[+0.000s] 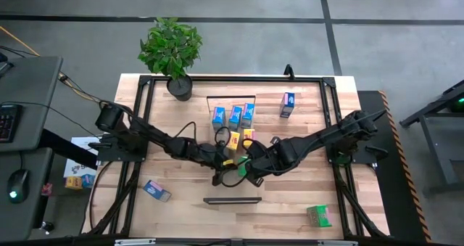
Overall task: Stack cereal on shelf
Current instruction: Put the top green cereal box on the shelf, then put the green cereal box on the shelf aligned with the other green cereal box
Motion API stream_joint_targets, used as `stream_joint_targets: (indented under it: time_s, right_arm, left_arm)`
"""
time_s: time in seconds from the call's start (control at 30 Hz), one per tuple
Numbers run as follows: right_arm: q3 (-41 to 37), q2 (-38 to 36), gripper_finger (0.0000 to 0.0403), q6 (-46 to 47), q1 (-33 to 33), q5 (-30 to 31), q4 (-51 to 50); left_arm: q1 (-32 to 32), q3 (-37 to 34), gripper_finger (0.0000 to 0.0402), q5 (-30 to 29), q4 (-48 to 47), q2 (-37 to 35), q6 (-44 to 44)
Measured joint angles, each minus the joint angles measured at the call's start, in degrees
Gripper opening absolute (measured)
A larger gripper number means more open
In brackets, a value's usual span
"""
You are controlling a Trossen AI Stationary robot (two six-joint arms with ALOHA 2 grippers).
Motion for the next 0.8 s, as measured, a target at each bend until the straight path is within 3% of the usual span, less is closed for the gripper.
stream_joint_targets:
  time_s: [0.43,0.6,0.8]
  right_arm:
    - [0.01,-2.21,0.0,-1.71,0.29,0.65,-5.0]
    - [0.0,-6.71,0.0,0.36,0.94,2.14,-11.76]
    - [-0.05,-11.63,0.0007,9.75,4.88,0.84,-22.56]
  left_arm:
    - [0.13,1.32,0.0,4.39,-0.84,1.76,-1.3]
    - [0.83,1.38,0.0,11.2,-6.22,-3.37,-2.66]
    - [-0.37,1.36,0.0,13.53,-17.72,-15.72,-1.49]
